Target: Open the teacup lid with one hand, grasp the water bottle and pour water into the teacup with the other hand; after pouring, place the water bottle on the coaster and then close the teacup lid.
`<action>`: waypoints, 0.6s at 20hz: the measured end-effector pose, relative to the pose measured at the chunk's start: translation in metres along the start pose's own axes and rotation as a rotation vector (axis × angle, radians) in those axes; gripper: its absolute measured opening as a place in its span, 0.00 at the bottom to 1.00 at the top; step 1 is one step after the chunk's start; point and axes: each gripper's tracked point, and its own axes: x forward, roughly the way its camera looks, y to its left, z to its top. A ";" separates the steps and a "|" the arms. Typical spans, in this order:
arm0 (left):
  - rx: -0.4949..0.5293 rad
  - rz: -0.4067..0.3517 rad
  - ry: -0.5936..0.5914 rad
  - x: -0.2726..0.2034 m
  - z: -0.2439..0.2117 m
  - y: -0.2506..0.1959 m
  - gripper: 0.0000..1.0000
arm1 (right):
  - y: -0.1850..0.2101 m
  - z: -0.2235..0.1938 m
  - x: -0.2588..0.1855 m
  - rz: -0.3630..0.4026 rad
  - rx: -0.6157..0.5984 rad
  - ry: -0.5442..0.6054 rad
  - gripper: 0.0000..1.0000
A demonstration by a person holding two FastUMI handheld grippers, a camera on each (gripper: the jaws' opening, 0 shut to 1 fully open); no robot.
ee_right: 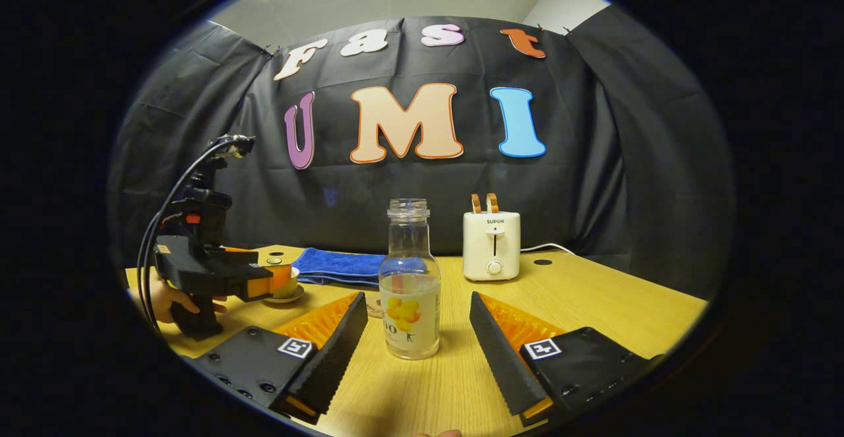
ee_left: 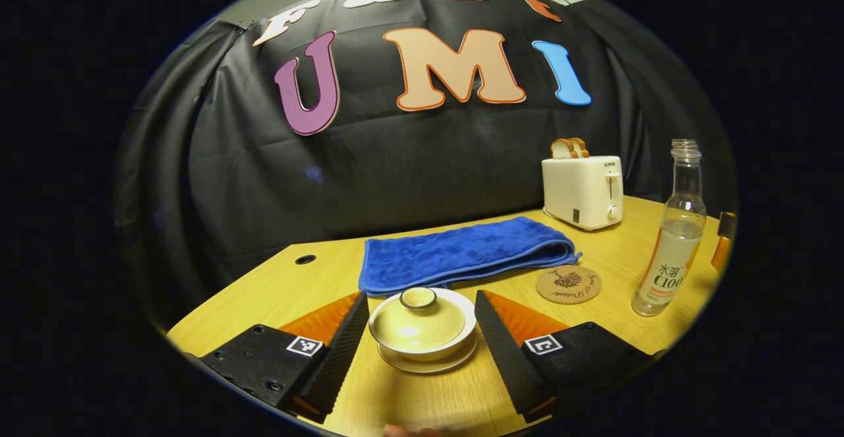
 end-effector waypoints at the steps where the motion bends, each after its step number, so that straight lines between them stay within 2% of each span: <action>1: 0.001 0.007 -0.003 0.003 0.001 0.002 0.94 | -0.001 0.000 0.000 -0.001 0.000 0.001 0.96; 3: 0.006 0.013 -0.003 0.010 0.002 0.003 0.96 | -0.002 0.000 0.001 -0.004 -0.001 0.000 0.99; 4: 0.008 0.016 -0.003 0.013 0.003 0.002 0.96 | -0.003 0.000 0.001 -0.005 -0.001 -0.001 0.96; 6: 0.018 0.012 0.007 0.017 0.002 0.000 0.96 | -0.005 0.000 0.001 -0.007 0.000 -0.002 0.99; 8: 0.024 0.019 0.003 0.021 0.004 0.001 0.96 | -0.005 0.001 0.001 -0.011 0.000 -0.002 0.96; 11: 0.028 0.025 0.000 0.022 0.005 0.002 0.95 | -0.006 0.000 0.000 -0.015 -0.001 -0.001 0.96; 12: 0.029 0.024 0.000 0.023 0.005 0.001 0.90 | -0.007 0.000 0.001 -0.018 -0.001 -0.001 1.00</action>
